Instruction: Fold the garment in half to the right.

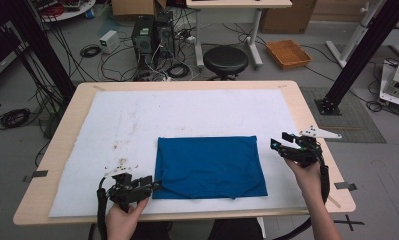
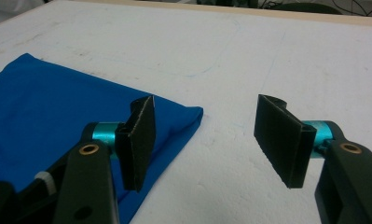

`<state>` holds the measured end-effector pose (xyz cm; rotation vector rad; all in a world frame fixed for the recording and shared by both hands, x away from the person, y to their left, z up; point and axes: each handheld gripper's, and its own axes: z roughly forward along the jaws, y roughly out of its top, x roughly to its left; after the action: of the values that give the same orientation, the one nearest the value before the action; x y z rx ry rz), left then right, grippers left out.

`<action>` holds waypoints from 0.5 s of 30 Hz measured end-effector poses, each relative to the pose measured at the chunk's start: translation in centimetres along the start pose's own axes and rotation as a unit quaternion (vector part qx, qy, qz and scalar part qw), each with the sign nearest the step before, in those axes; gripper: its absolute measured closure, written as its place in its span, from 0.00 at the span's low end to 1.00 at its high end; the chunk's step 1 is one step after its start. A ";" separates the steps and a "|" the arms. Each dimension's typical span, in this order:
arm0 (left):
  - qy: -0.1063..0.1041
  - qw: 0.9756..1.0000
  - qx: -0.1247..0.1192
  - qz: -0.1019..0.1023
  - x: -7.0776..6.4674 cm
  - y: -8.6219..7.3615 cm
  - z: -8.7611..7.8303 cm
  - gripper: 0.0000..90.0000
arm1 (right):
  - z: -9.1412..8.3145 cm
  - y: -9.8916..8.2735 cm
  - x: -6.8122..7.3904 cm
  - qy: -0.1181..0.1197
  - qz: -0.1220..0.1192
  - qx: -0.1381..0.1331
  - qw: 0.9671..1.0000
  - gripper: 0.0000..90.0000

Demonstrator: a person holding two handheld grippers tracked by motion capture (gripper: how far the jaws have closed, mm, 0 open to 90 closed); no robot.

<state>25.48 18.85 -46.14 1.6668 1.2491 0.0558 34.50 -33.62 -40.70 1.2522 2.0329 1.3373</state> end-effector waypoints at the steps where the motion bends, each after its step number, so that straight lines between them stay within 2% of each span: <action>1: 0.000 1.000 0.001 -0.001 -0.1 0.0 0.1 0.50 | 0.0 0.0 0.0 0.001 -0.002 -0.001 1.000 0.43; 5: 0.009 1.000 -0.003 -0.001 -0.4 0.0 0.5 0.57 | 0.1 0.1 0.3 0.001 -0.003 0.001 1.000 0.43; 8: 0.023 1.000 -0.006 0.005 -0.7 -0.1 0.7 0.63 | 0.4 0.1 0.6 0.004 -0.006 0.002 1.000 0.43; 10: 0.032 0.999 -0.006 0.010 -0.9 -0.1 0.8 0.67 | 0.5 0.2 1.0 0.007 -0.009 0.003 1.000 0.43; 15: 0.043 0.999 -0.006 0.008 -1.1 -0.2 1.1 0.81 | 1.0 0.4 2.0 0.014 -0.020 0.005 1.000 0.43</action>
<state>25.48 17.26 -46.26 1.6796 1.2977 0.1453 34.38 -31.38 -40.53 1.1968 2.0754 1.3360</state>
